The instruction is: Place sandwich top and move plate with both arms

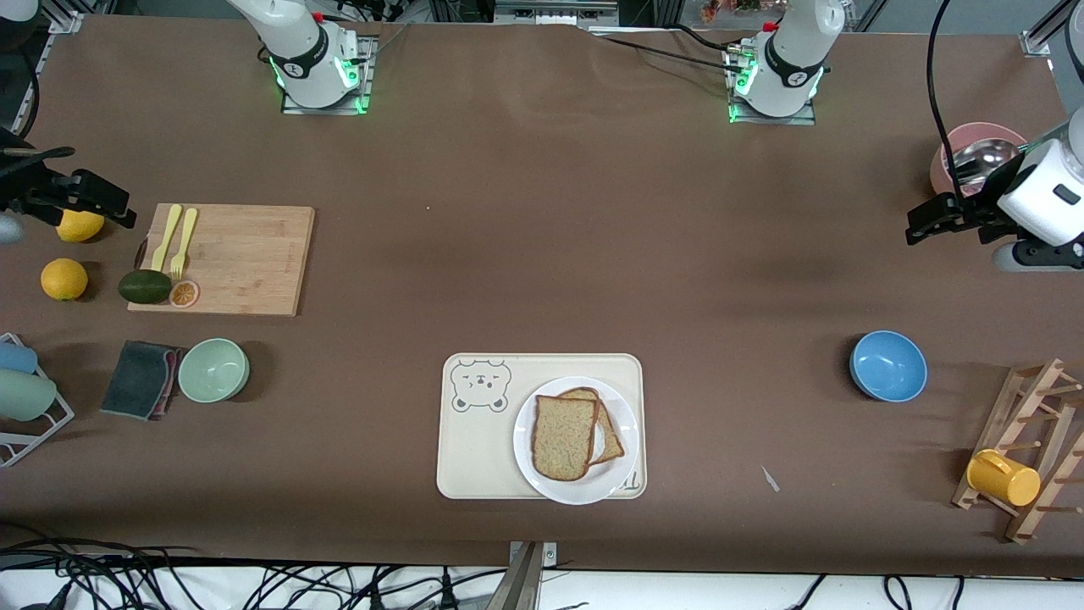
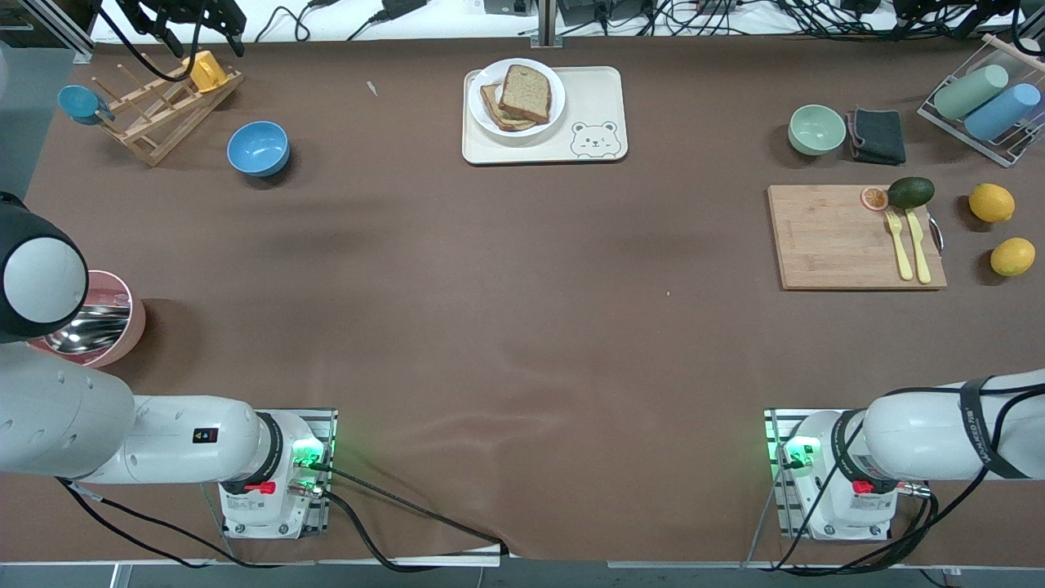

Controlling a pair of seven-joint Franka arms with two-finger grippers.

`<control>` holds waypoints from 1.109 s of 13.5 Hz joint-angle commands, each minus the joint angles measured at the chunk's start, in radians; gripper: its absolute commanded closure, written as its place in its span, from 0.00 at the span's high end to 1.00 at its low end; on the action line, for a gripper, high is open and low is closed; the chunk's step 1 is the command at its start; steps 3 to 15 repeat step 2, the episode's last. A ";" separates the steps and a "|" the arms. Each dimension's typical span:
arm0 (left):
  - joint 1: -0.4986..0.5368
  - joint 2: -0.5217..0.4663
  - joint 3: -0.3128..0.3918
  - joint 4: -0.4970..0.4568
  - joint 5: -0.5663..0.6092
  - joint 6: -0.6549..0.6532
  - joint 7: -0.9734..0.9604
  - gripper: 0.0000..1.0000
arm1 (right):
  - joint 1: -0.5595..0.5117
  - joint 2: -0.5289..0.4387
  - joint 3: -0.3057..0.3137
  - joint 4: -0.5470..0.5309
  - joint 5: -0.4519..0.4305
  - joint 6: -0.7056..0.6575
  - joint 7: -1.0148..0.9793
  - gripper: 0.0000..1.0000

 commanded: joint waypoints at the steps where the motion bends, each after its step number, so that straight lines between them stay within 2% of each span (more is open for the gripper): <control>1: -0.003 -0.042 -0.009 -0.011 0.035 -0.013 -0.019 1.00 | -0.006 -0.029 0.008 -0.027 -0.009 -0.001 -0.013 1.00; 15: -0.003 -0.048 -0.009 -0.011 0.035 -0.012 -0.019 1.00 | -0.006 -0.029 0.008 -0.027 -0.009 -0.001 -0.013 1.00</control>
